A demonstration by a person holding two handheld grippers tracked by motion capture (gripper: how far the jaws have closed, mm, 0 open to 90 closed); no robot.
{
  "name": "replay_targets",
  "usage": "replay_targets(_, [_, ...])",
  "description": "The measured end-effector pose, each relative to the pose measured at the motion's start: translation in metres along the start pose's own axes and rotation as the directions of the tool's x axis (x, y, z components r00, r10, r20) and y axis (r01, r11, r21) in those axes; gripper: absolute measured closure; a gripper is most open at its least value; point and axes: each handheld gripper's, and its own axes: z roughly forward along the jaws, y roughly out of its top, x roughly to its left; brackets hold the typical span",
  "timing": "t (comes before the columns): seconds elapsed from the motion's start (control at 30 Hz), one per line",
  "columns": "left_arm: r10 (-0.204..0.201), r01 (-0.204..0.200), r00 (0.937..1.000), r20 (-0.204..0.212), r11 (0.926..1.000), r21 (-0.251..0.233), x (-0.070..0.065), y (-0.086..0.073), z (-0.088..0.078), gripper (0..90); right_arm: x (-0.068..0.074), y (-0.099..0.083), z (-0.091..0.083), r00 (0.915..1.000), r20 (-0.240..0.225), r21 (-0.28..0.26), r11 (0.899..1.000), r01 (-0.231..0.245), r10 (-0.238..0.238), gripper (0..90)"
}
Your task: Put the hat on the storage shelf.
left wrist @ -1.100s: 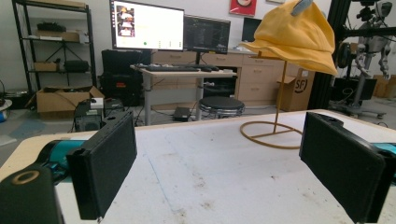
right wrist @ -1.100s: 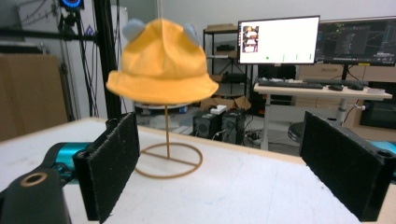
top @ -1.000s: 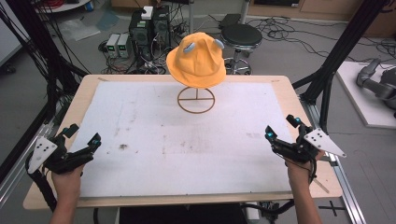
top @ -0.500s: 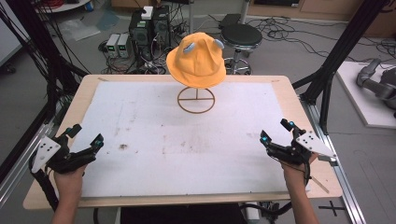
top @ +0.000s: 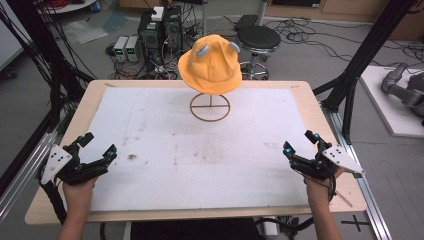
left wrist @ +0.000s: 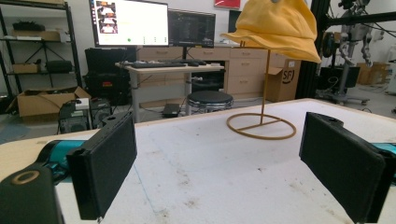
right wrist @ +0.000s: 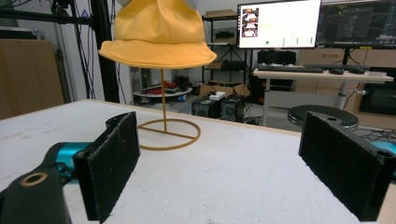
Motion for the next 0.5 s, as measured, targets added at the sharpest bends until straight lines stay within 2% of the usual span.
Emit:
replay_targets(0.2, [-0.004, 0.004, 1.0000, 0.008, 1.0000, 0.000, 0.0007, -0.0024, 0.0003, 11.6, 0.0034, -0.0014, 0.0029, 0.9999, -0.014, 0.006, 1.000, 0.002, -0.002, 12.3])
replay_targets(0.33, [-0.003, 0.003, 1.0000, 0.006, 1.0000, 0.009, 0.0008, -0.0041, 0.0005, 11.6, 0.0072, -0.0024, 0.0062, 0.9992, -0.025, 0.022, 0.999, 0.033, -0.033, 12.3])
replay_targets(0.5, [-0.001, 0.001, 1.0000, 0.002, 0.9999, 0.014, 0.0014, -0.0047, 0.0002, 11.6, 0.0089, -0.0023, 0.0079, 0.9987, -0.033, 0.021, 0.999, 0.041, -0.040, 12.3])
